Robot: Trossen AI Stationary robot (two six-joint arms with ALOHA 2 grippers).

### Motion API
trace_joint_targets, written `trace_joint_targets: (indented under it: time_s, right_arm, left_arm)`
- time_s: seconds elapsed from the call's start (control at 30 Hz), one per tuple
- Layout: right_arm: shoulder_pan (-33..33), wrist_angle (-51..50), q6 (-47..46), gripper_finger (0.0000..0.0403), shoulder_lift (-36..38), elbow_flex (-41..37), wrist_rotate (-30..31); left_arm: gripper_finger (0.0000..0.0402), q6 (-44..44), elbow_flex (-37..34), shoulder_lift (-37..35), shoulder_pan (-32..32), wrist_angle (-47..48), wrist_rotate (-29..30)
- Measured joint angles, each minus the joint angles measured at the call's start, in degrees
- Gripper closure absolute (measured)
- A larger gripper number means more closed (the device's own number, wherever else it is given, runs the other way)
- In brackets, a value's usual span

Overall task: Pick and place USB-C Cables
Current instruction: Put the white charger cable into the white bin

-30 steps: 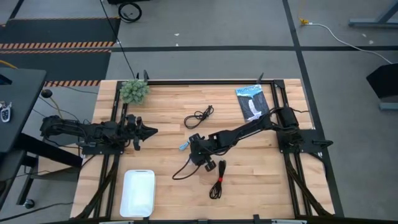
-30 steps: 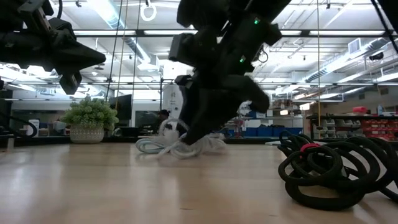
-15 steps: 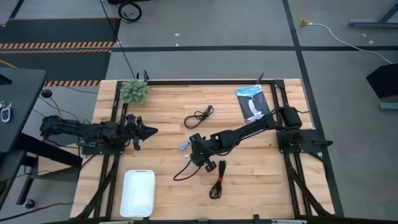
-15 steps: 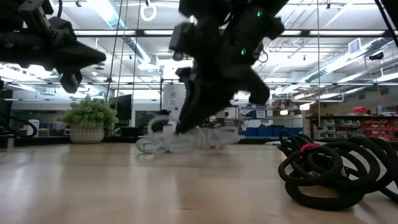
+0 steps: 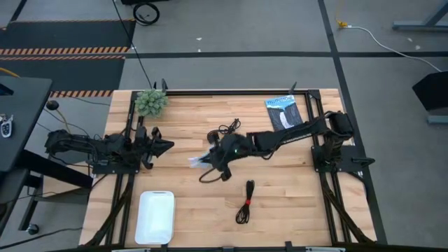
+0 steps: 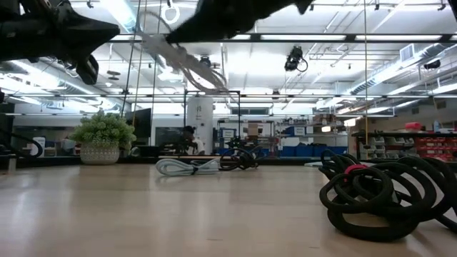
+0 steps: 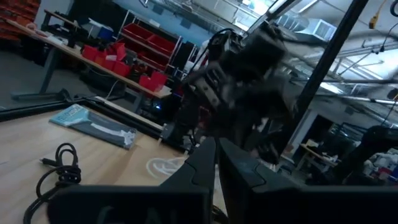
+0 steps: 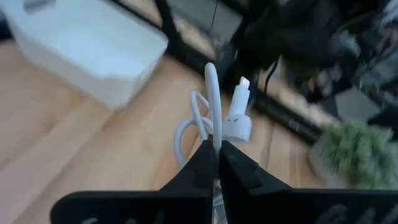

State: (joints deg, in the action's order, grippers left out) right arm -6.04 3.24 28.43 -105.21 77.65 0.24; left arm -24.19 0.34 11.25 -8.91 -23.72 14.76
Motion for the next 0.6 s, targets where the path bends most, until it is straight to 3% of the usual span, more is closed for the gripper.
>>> trace_joint_targets:
  time_s: [0.27,0.43,0.6]
  right_arm:
    - [4.5,11.4,-1.2,0.0388,-0.7,0.0,-12.9]
    - [4.2,11.5,-6.0,0.0388,-0.4,0.0,-13.3]
    - [1.5,11.0,-10.5,0.0388,-0.6,-0.3,-13.4]
  left_arm:
    - [0.0376,14.9,0.0,0.0,0.0,0.0,2.5]
    - [0.0357,16.4,0.0,0.0,0.1,-0.1,11.8]
    - [0.0298,17.4,0.0,0.0,0.1,-0.1,7.7]
